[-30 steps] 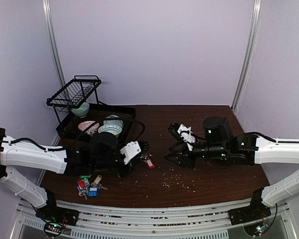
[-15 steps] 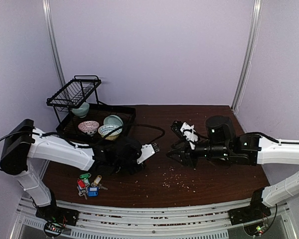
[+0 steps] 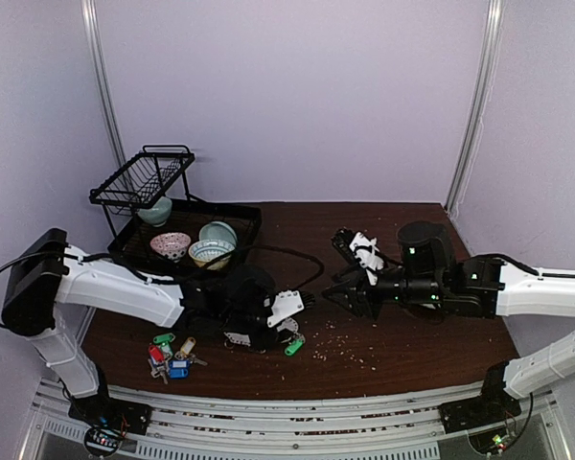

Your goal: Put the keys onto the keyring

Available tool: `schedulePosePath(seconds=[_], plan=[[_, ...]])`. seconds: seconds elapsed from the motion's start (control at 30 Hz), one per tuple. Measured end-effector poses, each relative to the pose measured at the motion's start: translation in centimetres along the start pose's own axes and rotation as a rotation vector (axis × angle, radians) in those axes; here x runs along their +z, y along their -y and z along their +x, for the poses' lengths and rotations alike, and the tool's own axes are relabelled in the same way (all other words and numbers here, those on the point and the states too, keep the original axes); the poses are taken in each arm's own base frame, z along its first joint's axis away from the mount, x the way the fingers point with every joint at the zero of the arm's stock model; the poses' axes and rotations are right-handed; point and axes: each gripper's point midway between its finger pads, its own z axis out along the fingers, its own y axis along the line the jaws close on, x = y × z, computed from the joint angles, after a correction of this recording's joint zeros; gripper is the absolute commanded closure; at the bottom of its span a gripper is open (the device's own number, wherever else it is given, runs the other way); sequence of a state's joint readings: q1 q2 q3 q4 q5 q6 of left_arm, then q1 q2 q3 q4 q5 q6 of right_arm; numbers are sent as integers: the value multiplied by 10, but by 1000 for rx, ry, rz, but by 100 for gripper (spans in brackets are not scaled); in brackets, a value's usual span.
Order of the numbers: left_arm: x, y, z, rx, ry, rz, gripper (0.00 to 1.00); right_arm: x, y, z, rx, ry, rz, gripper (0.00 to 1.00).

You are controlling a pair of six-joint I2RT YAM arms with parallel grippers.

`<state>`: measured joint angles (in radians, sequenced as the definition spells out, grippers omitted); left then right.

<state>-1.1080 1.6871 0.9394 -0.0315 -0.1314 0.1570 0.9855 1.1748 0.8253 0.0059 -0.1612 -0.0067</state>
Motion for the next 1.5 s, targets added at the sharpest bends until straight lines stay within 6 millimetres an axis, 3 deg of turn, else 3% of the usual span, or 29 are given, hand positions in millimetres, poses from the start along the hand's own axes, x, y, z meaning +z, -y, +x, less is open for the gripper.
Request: schedulePosePath(seconds=[0.1,0.2,0.33,0.43,0.53,0.73,0.93,1.2,1.5], plan=[[-15,-2,-9,-37,54,46,42,0,2,2,14,-9,10,59],[-29,-22,-6,-126,79,42,42,0,9,7,40,-26,43,59],[-40,-61,19,-339,59,-10,42,12,21,24,86,-88,94,60],[-43,-74,50,-486,10,-44,41,32,25,46,119,-186,107,61],[-43,-67,76,-583,-52,-46,41,51,27,64,146,-274,116,62],[-49,-51,110,-691,-138,-44,43,70,24,84,190,-363,114,63],[-73,-49,110,-784,-92,-56,47,73,10,88,209,-380,99,63],[-82,-36,141,-891,-146,-83,51,73,-10,99,205,-418,100,64],[-93,-38,132,-912,-97,-73,50,80,-20,106,235,-426,162,71]])
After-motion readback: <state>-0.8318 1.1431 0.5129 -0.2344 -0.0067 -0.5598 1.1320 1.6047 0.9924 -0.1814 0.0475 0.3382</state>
